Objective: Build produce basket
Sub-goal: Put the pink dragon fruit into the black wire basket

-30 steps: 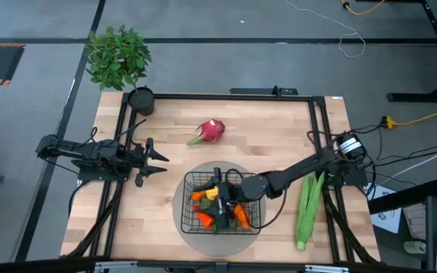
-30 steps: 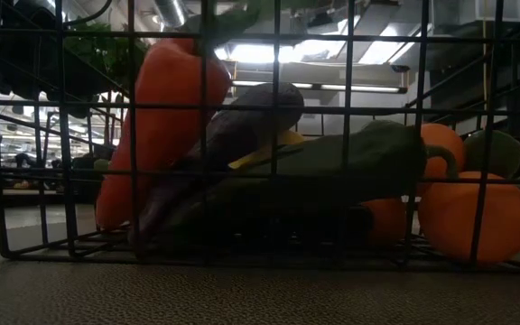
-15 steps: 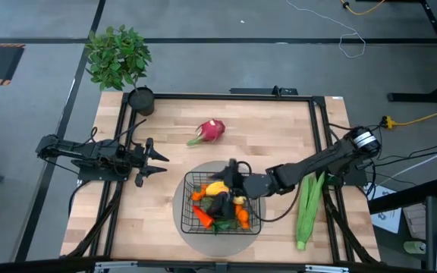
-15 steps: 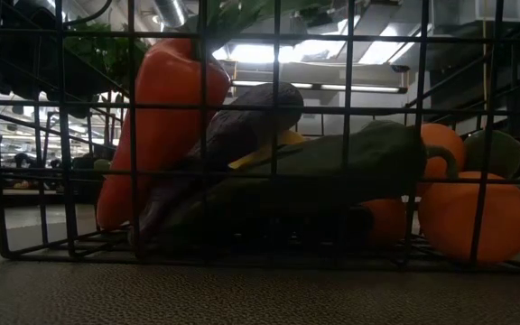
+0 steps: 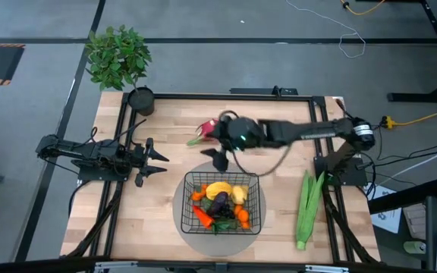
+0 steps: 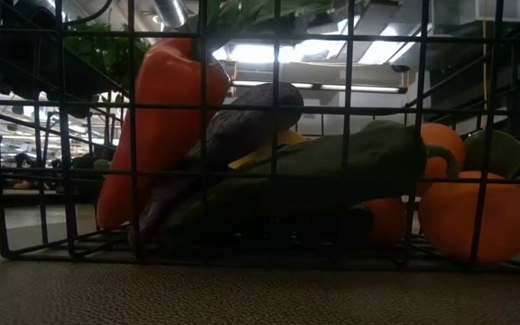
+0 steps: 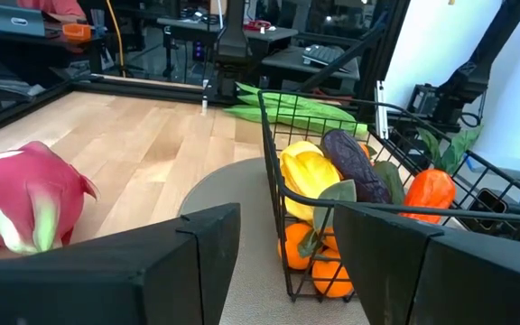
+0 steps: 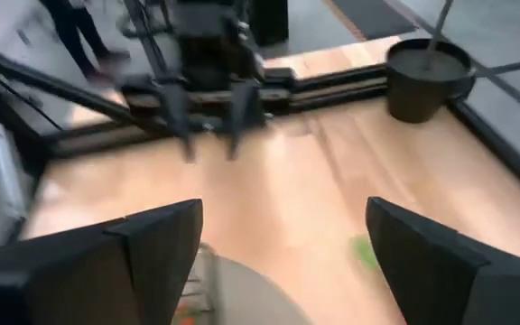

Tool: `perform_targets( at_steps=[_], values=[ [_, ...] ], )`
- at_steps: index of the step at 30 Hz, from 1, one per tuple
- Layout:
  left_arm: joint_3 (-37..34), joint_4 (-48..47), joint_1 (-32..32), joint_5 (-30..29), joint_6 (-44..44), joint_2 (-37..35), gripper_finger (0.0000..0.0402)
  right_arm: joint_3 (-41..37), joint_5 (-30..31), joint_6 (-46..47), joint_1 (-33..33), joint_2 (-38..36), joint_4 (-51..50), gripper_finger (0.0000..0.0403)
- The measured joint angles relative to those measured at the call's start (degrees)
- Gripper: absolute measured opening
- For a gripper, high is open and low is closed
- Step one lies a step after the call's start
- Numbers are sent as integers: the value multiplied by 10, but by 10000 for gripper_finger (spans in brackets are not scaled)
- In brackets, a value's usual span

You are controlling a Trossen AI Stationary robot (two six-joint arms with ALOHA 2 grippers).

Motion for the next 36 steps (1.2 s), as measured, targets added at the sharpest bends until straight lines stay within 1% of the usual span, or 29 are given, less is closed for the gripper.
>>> perform_targets(
  at_steps=[4, 8, 14, 16, 18, 21, 23, 29, 30, 32, 34, 36],
  values=[
    [0, 0, 0, 0, 0, 0, 170, 87, -23, -94, -39, 65, -80, 303],
    [0, 0, 0, -1, 0, 0, 170, 190, -63, -148, -69, 141, -172, 303],
    [0, 0, 0, -2, 0, 0, 170, 375, -66, -230, -115, 257, -362, 303],
    [0, 0, 0, -2, 0, 0, 170, 428, -66, -247, -129, 288, -398, 303],
    [0, 0, 0, -2, 0, 0, 170, 465, -71, -249, -140, 317, -406, 303],
    [0, 0, 0, -4, 0, 0, 170, 491, -89, -260, -150, 353, -399, 303],
    [0, 0, 0, -4, 0, 0, 170, 484, -92, -281, -154, 367, -390, 303],
    [0, 0, 0, -4, 0, 0, 170, 479, -93, -355, -147, 421, -413, 303],
    [0, 0, 0, -4, 0, 0, 170, 479, -80, -372, -141, 426, -412, 303],
    [0, 0, 0, -4, 0, 0, 170, 479, -29, -402, -129, 437, -409, 303],
    [0, 0, 0, -4, 0, 0, 170, 480, 18, -430, -121, 450, -423, 303],
    [0, 0, 0, -4, 0, 0, 170, 479, 50, -444, -116, 464, -441, 303]
  ],
)
